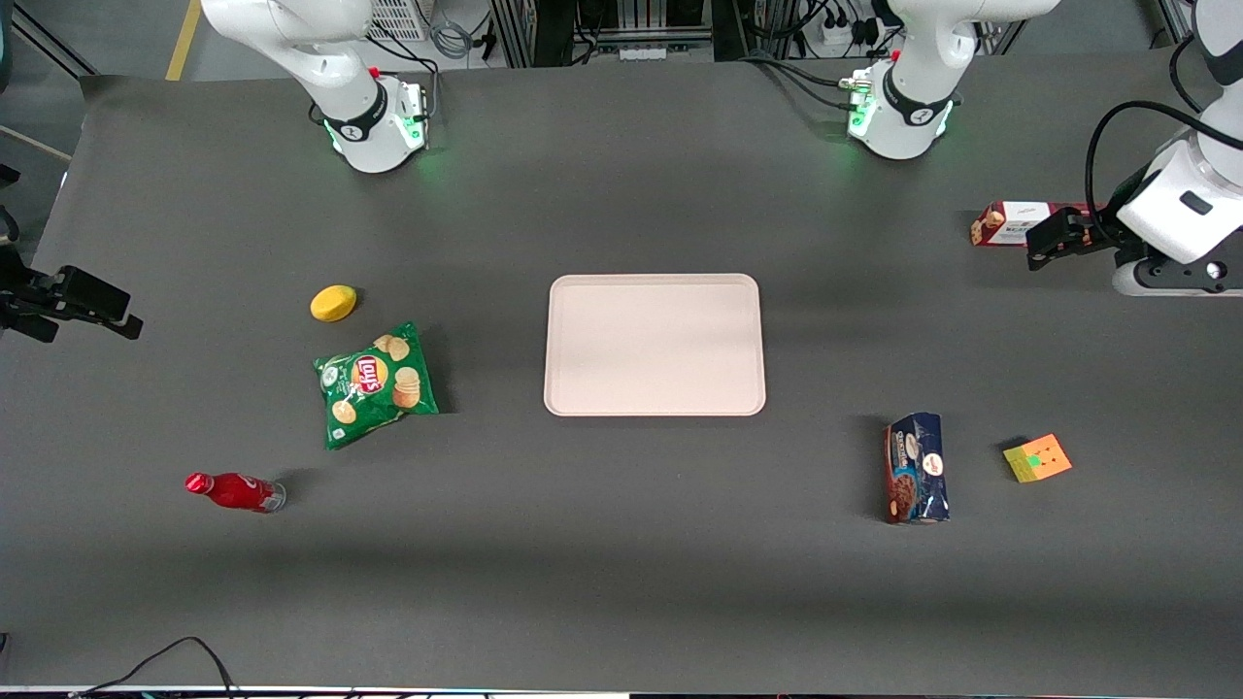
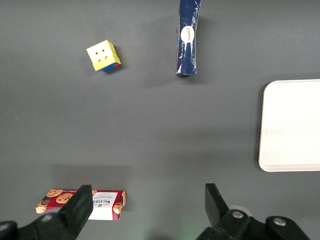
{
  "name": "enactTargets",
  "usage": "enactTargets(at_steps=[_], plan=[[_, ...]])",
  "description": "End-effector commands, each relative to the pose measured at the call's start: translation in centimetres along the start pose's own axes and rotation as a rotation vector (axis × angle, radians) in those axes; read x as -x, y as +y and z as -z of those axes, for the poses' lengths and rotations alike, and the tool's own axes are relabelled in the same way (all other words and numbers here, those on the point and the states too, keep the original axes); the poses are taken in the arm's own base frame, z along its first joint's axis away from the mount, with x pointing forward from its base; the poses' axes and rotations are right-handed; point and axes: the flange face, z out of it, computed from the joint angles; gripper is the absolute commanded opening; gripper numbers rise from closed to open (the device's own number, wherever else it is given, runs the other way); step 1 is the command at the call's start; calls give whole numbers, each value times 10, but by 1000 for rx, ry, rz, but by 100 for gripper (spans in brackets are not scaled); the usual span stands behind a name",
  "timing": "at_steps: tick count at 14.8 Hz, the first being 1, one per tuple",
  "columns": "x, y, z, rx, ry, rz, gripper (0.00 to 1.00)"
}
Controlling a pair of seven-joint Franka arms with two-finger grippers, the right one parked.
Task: Place red cookie box on tray
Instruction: 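Move the open left gripper over the red plaid cookie box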
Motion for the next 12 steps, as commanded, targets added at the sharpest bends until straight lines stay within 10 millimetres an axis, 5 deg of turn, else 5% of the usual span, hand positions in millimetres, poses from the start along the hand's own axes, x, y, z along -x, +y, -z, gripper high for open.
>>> enactTargets(at_steps=[1, 8, 12], plan=[[3, -1, 3, 4, -7, -6, 100], [6, -6, -11, -20, -71, -83, 100], [15, -55, -51, -24, -168, -450, 99]])
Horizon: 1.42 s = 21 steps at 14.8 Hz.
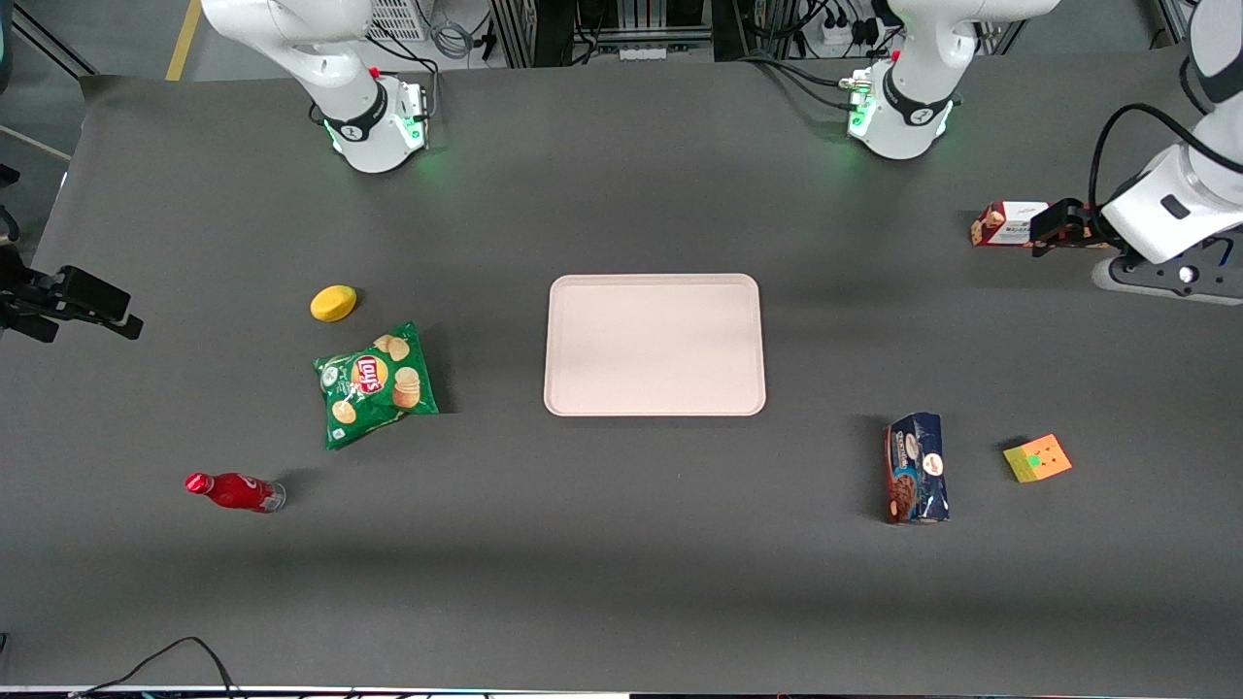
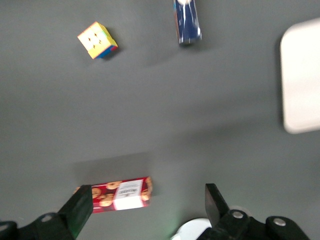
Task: Place red cookie box on tray
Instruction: 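Move the open left gripper over the red plaid cookie box, then lower the left gripper onto the cookie box end and close it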
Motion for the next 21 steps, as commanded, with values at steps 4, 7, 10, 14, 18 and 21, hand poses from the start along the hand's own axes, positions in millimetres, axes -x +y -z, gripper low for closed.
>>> enactTargets(at_steps=[4, 7, 10, 14, 18, 21], plan=[[47, -110, -91, 97, -80, -571, 100], [73, -135, -135, 89, -80, -830, 100], [110, -134, -181, 71, -81, -982, 100], [154, -135, -213, 71, -24, -1089, 99], [183, -134, -235, 78, 17, -1129, 99], [203, -144, -267, 61, 77, -1145, 99]])
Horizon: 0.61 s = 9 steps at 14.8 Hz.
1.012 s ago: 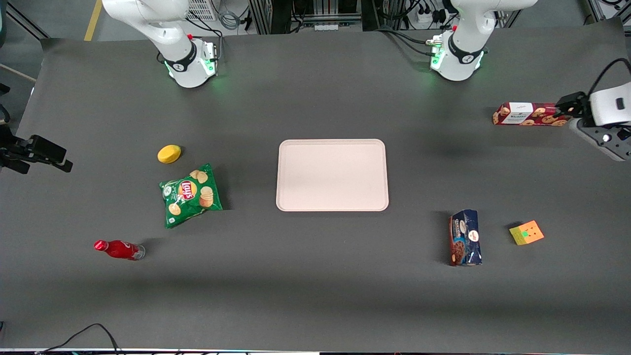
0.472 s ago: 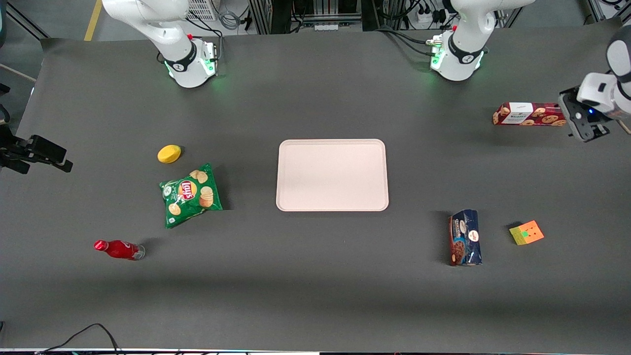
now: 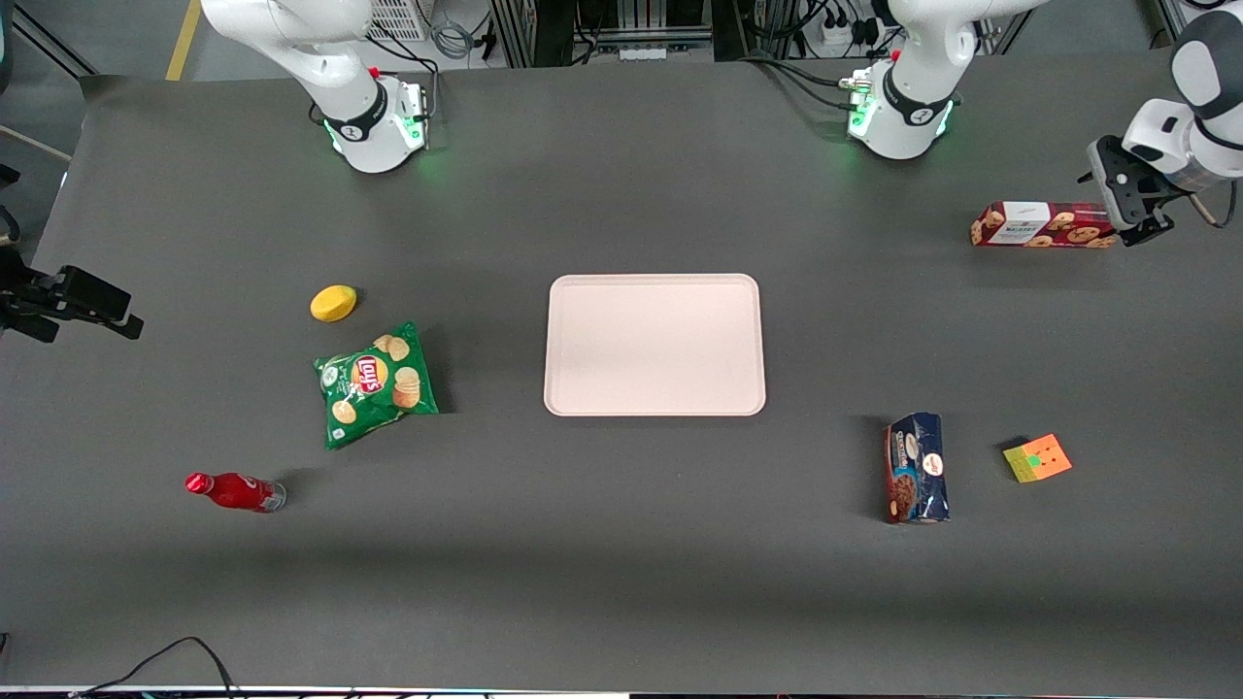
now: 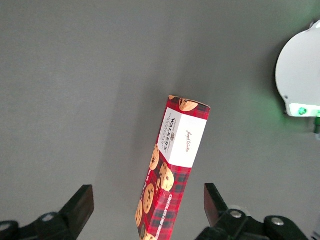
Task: Place red cookie box on tray
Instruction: 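Lower the left gripper onto the cookie box end and close it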
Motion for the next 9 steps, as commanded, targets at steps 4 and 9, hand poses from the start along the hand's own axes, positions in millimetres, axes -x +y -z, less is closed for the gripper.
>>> enactTargets(at_steps=[4, 9], plan=[[50, 33, -65, -89, 80, -112, 99], [79, 43, -107, -122, 77, -157, 100]])
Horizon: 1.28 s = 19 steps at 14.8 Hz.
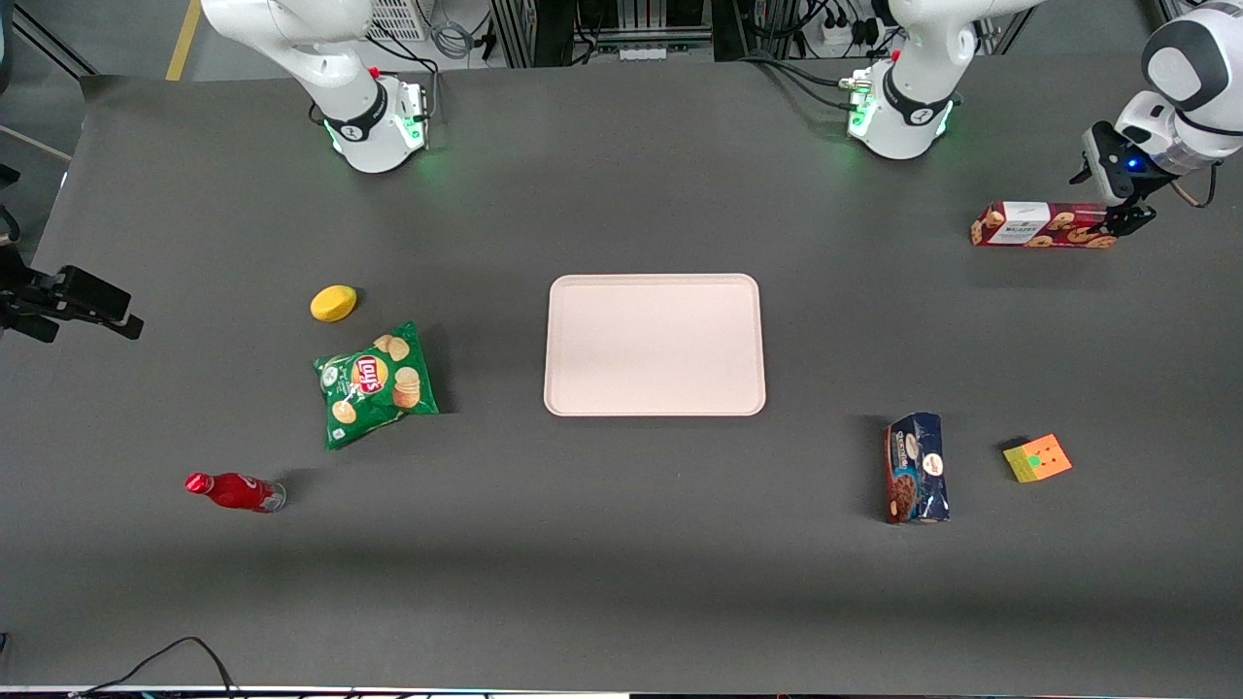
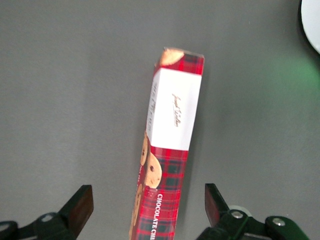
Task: Place red cookie box on tray
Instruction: 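Lower the left gripper onto the cookie box end and close it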
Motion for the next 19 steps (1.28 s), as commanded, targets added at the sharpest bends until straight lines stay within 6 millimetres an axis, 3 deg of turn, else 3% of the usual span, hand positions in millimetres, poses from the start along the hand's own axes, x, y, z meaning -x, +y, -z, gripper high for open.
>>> enactTargets(at_steps=[1, 12, 19], plan=[[14, 14, -28, -10, -9, -45, 100], [13, 14, -51, -21, -38, -46, 98], [9, 18, -59, -29, -33, -17, 87]])
